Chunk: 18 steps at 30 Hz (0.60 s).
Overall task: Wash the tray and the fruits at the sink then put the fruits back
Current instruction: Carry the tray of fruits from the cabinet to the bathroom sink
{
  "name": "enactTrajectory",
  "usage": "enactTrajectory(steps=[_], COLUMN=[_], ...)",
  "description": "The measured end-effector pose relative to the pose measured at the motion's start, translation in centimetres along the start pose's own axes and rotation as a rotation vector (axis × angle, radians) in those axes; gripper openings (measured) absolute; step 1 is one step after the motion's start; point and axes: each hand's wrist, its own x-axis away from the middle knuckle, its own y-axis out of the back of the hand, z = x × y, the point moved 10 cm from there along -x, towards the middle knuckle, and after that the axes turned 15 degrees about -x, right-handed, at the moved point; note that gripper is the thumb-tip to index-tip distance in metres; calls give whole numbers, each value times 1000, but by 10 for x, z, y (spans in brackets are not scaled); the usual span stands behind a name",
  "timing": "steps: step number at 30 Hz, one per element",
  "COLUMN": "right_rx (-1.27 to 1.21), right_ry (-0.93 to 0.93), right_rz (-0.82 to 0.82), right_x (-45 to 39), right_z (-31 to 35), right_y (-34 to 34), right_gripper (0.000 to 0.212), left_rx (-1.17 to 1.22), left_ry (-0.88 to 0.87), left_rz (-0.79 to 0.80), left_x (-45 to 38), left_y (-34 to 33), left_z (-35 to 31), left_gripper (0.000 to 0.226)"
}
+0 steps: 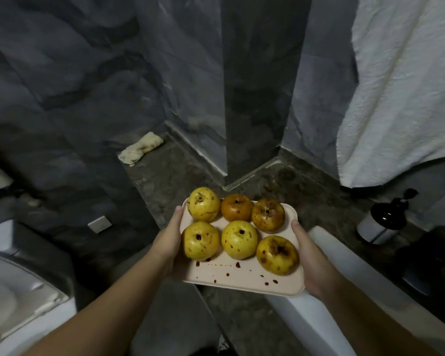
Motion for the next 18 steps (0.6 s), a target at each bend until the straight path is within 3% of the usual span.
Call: enactTrajectory(steps=[6, 9, 18], right_rx=[45, 177, 332], right_ry=[-2, 19, 41], right_rz=[-31, -149, -204], right_x=[-59, -80, -125], right_z=[-11, -7, 4], right_y=[-43, -49, -81], right_gripper=[56, 55, 49], left_rx=[-56, -70, -75], left_ry=[46, 71, 114], left_rz=[-95, -107, -135], left_x=[-58, -81, -139], left_y=[51, 63, 79], left_z=[-2, -2, -8], left_gripper=[108, 111, 98])
